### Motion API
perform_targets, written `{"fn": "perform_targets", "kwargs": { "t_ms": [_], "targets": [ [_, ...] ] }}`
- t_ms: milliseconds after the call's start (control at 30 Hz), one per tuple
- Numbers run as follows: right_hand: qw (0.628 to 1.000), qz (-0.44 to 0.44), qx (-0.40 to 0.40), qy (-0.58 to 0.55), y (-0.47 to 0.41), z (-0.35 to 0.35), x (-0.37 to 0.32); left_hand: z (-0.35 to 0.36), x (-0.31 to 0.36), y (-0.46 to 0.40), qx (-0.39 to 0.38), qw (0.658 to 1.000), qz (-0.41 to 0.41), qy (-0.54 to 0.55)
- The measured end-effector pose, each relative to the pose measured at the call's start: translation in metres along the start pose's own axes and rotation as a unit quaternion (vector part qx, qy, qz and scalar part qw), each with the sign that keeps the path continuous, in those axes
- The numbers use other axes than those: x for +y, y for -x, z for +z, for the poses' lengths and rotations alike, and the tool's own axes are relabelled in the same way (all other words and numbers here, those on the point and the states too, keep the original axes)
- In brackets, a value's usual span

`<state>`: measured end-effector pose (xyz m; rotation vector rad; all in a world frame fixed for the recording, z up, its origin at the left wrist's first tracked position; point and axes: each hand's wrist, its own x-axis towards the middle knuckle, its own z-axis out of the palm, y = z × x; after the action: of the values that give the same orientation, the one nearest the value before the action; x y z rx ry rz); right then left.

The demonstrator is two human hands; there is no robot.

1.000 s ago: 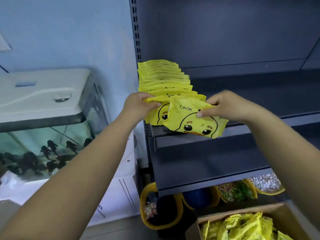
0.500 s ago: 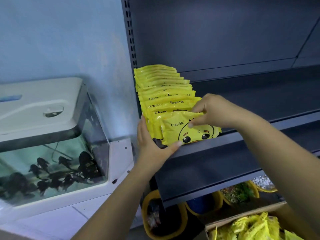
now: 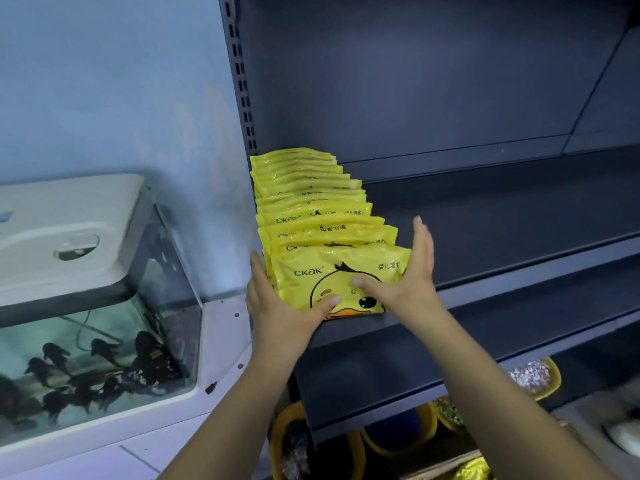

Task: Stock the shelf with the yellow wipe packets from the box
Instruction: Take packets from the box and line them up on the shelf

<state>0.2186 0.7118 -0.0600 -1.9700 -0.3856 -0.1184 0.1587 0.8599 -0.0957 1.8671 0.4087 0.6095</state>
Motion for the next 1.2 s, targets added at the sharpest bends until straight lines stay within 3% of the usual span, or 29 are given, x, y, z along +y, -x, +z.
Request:
{"fn": "perform_targets", "kwargs": {
  "t_ms": [67, 133, 500, 667, 967, 1200],
  "targets": [
    [0.992, 0.054, -0.084, -0.079, -0.001, -0.002, 0.004, -0.001, 0.001, -0.006, -0.003, 1.000, -0.005, -0.002],
    [0.985, 0.082, -0.140, -0.066, -0.011, -0.006, 0.005, -0.001, -0.001, -0.015, -0.023, 1.000, -0.001, 0.001],
    [0.960, 0.047, -0.265, -0.070, -0.095, 0.015, 0.013, 0.011, -0.024, -0.091, -0.014, 0.999, 0.033, 0.010],
    [0.964, 0.044, -0.249, -0.086, -0.094, 0.013, 0.009, 0.011, -0.012, -0.087, -0.008, 0.999, 0.037, 0.016],
    [0.982, 0.095, -0.141, -0.077, -0.057, 0.001, 0.005, -0.002, 0.001, -0.051, -0.043, 0.999, 0.026, -0.016],
    [0.987, 0.069, -0.147, 0.013, -0.029, -0.015, 0.015, -0.009, 0.005, -0.019, -0.073, 0.996, -0.038, -0.045]
  ]
}}
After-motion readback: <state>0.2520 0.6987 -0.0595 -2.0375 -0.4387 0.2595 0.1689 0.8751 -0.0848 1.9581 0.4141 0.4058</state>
